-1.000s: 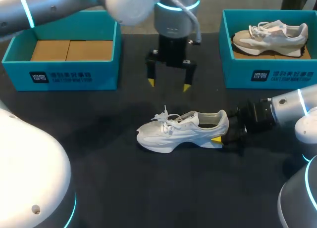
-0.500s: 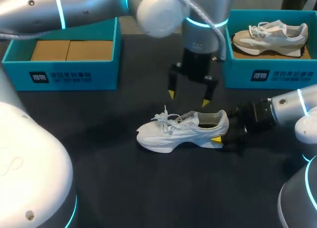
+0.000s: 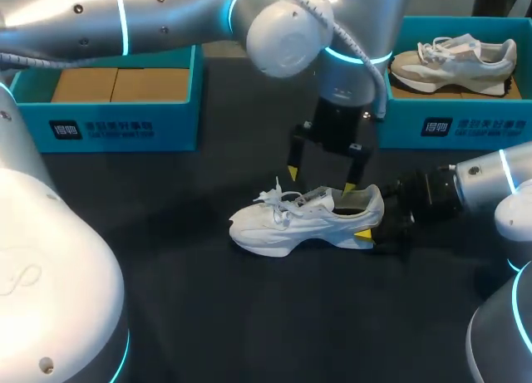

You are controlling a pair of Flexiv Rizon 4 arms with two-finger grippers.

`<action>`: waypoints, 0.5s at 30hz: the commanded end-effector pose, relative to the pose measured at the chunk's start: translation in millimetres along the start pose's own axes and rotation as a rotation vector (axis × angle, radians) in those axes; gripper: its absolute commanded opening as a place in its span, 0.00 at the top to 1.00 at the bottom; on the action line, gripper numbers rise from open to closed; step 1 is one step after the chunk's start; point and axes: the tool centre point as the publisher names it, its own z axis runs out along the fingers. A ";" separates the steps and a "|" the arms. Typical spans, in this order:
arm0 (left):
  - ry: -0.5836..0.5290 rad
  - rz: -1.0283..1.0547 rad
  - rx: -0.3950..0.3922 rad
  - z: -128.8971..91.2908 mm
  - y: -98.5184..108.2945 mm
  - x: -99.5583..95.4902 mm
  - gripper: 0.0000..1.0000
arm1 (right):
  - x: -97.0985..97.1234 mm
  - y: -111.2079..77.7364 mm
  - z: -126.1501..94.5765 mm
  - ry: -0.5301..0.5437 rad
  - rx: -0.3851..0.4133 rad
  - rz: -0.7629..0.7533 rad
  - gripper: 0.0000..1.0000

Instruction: Take the shoe out of the shoebox, open the shoe tongue, remove and reinsert the insole, then place the shoe into the shoebox

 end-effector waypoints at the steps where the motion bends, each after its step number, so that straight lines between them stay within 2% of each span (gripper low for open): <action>1: -0.005 0.001 -0.017 12.1 -2.5 5.0 0.00 | 0.9 0.2 4.0 0.000 0.007 0.001 1.00; 9: -0.047 -0.010 -0.030 24.5 2.8 13.0 0.00 | 0.9 0.2 4.0 0.000 0.007 0.001 1.00; 15: -0.087 -0.058 -0.023 29.3 5.4 10.8 0.00 | 0.9 0.2 4.0 0.000 0.007 0.001 1.00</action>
